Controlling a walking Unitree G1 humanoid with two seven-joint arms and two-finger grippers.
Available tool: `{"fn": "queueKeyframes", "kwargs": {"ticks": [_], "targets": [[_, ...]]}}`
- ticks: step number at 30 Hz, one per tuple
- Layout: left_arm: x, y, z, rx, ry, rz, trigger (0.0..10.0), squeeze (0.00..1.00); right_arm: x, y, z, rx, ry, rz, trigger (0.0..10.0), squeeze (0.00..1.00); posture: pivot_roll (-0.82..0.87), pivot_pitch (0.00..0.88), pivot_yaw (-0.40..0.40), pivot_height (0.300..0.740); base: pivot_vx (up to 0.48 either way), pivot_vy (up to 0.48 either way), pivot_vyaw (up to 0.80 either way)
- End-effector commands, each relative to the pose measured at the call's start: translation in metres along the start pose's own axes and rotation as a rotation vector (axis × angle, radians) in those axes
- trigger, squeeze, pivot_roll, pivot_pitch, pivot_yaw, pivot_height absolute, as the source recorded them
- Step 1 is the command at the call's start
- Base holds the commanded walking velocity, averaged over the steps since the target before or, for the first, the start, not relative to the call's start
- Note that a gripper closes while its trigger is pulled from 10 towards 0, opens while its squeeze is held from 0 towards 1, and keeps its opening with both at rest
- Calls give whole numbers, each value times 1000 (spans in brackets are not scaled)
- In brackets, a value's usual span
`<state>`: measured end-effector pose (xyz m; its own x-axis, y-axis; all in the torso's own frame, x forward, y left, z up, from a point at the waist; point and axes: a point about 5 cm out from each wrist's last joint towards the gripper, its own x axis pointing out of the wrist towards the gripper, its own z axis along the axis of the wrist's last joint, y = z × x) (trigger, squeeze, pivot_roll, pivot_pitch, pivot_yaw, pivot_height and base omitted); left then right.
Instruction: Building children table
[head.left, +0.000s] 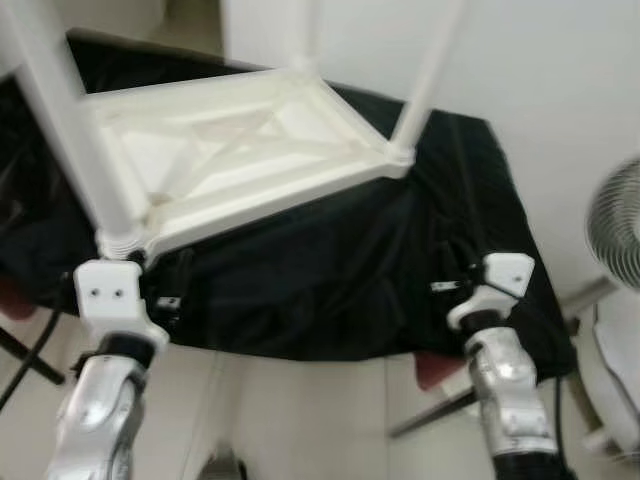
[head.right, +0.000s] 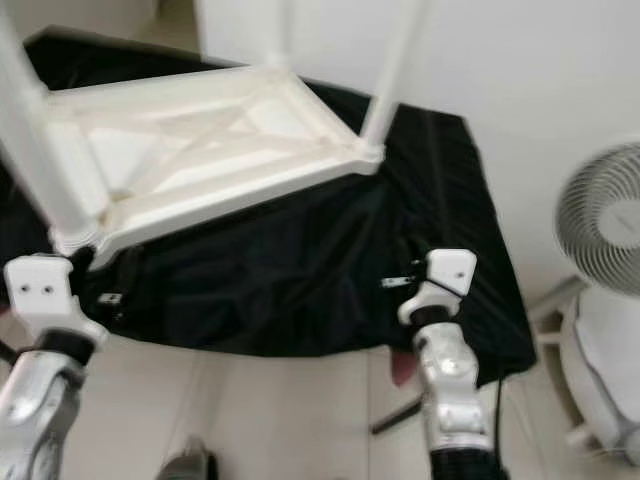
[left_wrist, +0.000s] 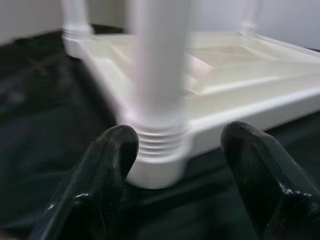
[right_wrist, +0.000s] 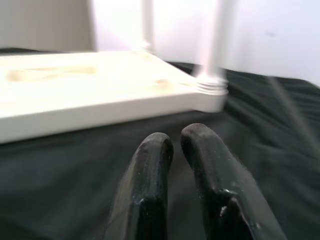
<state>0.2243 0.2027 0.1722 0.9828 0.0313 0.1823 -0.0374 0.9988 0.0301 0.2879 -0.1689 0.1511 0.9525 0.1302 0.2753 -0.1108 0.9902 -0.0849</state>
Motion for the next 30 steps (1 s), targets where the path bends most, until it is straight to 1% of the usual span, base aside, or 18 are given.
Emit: {"fn": "queueKeyframes", "kwargs": {"ticks": [1, 14, 24, 25, 27, 29, 30], "targets": [[-2, -5, -1, -19, 10, -17, 10000, 0, -4, -10, -4, -17, 24, -26, 10000, 0, 241, 155, -127, 740, 0, 401, 0], [-1, -5, 0, -10, 15, -28, 10000, 0, -4, -9, -5, -20, 25, -24, 10000, 0, 244, 161, -121, 740, 0, 355, 0], [6, -8, 5, 18, -9, -64, 10000, 0, -2, -9, -3, -24, 23, -22, 10000, 0, 243, 162, -120, 740, 0, 0, 0], [11, -9, 9, 31, -25, -87, 10000, 0, 1, -9, -1, -27, 17, -22, 10000, 0, 243, 162, -120, 740, 0, 0, 0], [11, -9, 9, 31, -25, -87, 10000, 0, 1, -9, -1, -27, 17, -22, 10000, 0, 243, 162, -120, 740, 0, 0, 0], [25, -9, 16, 68, -50, -131, 10000, 0, 7, -12, 5, -44, -7, -16, 10000, 0, 222, 165, -109, 740, 0, 0, 0], [25, -9, 16, 68, -50, -131, 10000, 0, 7, -12, 5, -44, -7, -16, 10000, 0, 222, 165, -109, 740, 0, 0, 0]]}}
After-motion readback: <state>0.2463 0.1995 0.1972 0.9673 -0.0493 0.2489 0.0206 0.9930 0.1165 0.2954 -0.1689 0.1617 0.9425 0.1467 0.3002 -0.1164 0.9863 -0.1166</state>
